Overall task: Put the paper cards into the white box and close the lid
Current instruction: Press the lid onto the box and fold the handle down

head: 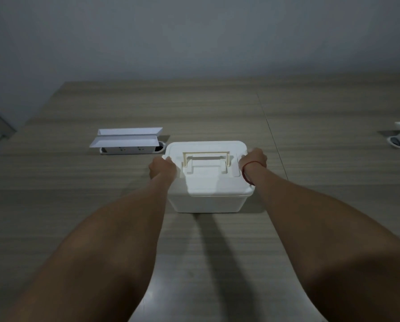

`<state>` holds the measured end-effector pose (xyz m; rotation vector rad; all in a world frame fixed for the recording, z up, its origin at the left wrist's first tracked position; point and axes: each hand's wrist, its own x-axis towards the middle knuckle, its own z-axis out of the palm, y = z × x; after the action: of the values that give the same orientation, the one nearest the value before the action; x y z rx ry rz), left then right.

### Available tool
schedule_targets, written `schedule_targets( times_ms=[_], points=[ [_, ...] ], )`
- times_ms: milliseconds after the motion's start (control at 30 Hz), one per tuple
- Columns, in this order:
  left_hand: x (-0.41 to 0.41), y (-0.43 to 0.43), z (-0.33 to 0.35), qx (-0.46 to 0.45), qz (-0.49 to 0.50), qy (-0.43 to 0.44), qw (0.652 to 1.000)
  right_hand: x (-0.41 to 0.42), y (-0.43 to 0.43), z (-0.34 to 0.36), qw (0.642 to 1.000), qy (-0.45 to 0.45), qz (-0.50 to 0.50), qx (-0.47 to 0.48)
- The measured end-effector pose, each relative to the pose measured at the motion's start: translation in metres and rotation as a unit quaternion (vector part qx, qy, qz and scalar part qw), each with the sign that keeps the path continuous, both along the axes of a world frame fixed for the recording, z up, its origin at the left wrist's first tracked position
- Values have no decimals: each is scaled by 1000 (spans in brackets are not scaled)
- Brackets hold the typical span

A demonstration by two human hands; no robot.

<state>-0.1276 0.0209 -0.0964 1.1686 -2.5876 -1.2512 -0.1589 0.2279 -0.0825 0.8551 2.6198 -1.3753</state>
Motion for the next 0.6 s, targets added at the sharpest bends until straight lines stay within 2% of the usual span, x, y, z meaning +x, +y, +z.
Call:
schedule_targets(
  times_ms=[200, 433, 600],
  points=[
    [1, -2, -3, -19, -2, 6, 1000, 6, -1, -7, 1000, 6, -23, -3],
    [6, -3, -9, -1, -2, 14, 1000, 4, -1, -7, 999, 11, -41, -10],
    [10, -3, -11, 46, -21, -11, 999, 15, -4, -14, 993, -29, -84, -78]
  ],
)
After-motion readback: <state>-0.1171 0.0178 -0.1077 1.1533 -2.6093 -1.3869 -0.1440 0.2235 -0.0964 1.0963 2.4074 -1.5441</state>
